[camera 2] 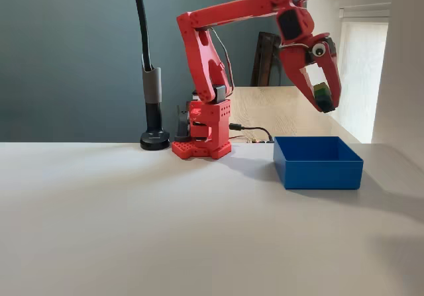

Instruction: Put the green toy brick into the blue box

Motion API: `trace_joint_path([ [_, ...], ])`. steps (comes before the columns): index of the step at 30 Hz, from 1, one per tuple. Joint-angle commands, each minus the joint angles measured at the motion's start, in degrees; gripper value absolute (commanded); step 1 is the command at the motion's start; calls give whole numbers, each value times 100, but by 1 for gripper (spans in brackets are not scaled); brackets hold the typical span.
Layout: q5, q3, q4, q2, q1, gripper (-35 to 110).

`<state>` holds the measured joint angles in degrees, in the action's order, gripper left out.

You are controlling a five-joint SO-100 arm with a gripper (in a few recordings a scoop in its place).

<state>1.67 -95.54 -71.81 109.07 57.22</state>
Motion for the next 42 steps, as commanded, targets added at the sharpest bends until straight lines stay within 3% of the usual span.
trace_joint_path([
  [1, 255, 202, -79, -431, 149, 0],
  [18, -53, 800, -79, -2188, 272, 1],
  [22, -185, 782, -79, -2206, 281, 10],
  [30, -299, 510, -167, -2206, 334, 16],
  [42, -325, 1011, -290, -2101, 343, 7],
])
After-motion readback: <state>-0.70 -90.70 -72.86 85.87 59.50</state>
